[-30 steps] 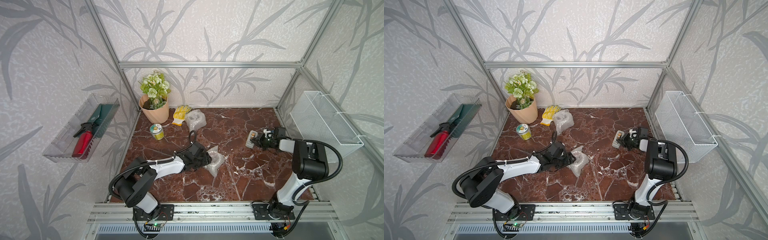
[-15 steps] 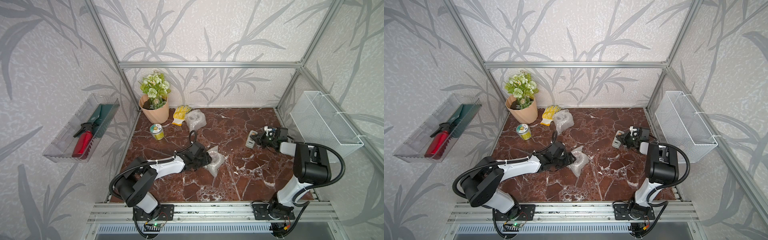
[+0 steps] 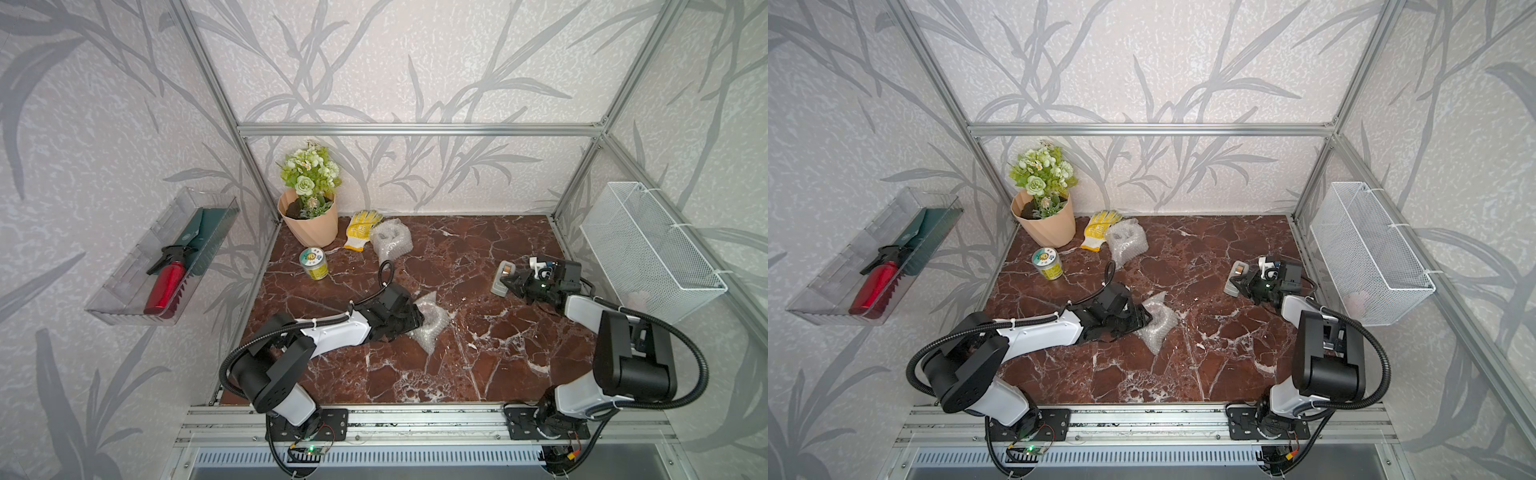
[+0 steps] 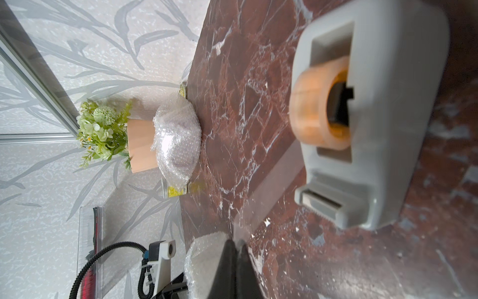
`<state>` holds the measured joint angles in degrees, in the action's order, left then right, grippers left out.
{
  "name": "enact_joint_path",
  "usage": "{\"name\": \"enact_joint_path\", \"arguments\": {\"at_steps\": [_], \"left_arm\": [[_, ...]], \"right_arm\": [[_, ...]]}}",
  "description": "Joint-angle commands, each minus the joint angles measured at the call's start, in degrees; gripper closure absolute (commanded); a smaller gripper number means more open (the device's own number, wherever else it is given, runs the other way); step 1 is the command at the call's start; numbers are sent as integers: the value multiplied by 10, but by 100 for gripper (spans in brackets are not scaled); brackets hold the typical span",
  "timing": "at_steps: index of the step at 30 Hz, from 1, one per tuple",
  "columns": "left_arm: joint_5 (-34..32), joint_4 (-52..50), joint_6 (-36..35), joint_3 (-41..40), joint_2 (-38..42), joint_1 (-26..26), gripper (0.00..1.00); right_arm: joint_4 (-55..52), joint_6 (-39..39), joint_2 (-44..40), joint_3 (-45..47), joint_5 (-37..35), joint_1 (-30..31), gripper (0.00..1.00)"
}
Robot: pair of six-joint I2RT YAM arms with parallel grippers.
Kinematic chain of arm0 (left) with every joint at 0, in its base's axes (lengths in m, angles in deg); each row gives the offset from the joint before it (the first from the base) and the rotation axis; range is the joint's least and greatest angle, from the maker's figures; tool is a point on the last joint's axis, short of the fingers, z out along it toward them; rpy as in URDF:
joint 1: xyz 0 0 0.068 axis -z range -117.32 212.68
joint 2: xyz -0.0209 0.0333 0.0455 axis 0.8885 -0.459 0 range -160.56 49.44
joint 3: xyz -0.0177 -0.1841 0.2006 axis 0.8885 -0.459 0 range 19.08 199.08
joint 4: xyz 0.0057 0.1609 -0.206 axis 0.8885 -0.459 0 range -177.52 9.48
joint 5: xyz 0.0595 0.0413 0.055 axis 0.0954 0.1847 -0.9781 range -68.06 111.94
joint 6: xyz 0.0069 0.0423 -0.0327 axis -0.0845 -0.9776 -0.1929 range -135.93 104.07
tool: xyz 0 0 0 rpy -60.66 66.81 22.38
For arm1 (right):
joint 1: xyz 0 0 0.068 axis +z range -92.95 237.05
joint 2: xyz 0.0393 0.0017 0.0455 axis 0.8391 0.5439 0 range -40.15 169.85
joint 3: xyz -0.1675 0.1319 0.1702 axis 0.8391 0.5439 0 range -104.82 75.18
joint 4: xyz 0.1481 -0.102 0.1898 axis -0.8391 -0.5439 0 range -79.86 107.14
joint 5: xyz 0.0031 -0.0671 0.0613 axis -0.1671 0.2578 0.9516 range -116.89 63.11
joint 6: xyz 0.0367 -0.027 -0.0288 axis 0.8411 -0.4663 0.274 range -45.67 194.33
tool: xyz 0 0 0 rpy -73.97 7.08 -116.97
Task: Wrap mugs in bubble wrap
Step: Tear off the tape using the Tape Cutter.
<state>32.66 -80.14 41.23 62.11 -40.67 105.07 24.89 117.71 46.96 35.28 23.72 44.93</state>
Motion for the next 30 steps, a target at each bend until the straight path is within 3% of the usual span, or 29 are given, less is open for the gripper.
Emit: {"name": "enact_joint_path", "arguments": {"at_steps": [1,12,23,30], "left_arm": [[-11,-78,-3,-8,-28,1,33],[-11,-79,-3,-7,-29,1,33],[-11,-75,-2,-11,-30,1,34],[-12,-77,-2,-13,-26,1,33]], "right_arm": [[-61,-29,-42,13,19,9,100],[-146,-64,-86,47,-12,39,100],[-165,-98,-39,63,-57,55,100],[-197,-93,-8,65,-137,86,100]]}}
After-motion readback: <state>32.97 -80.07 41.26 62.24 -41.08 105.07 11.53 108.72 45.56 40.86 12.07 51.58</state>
